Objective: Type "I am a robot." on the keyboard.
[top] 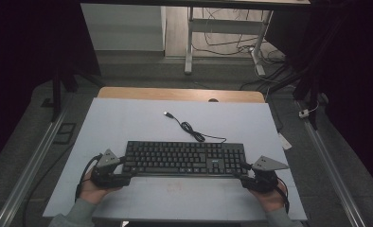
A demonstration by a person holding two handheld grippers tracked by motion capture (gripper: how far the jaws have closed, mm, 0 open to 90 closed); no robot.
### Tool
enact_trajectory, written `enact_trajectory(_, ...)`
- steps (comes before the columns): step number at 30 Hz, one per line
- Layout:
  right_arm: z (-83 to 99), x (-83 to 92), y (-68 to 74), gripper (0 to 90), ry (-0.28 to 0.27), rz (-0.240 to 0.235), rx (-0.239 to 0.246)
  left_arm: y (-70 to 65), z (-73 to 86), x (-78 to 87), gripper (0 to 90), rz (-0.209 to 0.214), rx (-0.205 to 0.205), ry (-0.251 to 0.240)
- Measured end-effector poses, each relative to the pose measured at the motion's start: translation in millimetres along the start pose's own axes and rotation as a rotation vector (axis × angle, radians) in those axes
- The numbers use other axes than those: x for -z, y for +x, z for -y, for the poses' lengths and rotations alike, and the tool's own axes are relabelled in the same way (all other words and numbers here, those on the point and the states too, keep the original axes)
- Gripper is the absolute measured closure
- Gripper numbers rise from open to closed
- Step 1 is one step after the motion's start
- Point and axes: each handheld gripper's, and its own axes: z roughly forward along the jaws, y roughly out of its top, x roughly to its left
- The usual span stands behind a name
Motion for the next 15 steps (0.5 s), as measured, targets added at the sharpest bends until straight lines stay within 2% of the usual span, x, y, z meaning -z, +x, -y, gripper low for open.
enact_trajectory(3,0.2,-1.1,-0.2,52.2,0.015,0.003,0.007,0.2,-0.9,-1.8,31.1,-0.002,0.000,0.000)
enact_trajectory(15,0.3,-0.9,-2.1,52.1,0.014,-0.001,0.005,1.2,-2.3,-1.7,31.1,-0.003,0.001,-0.005)
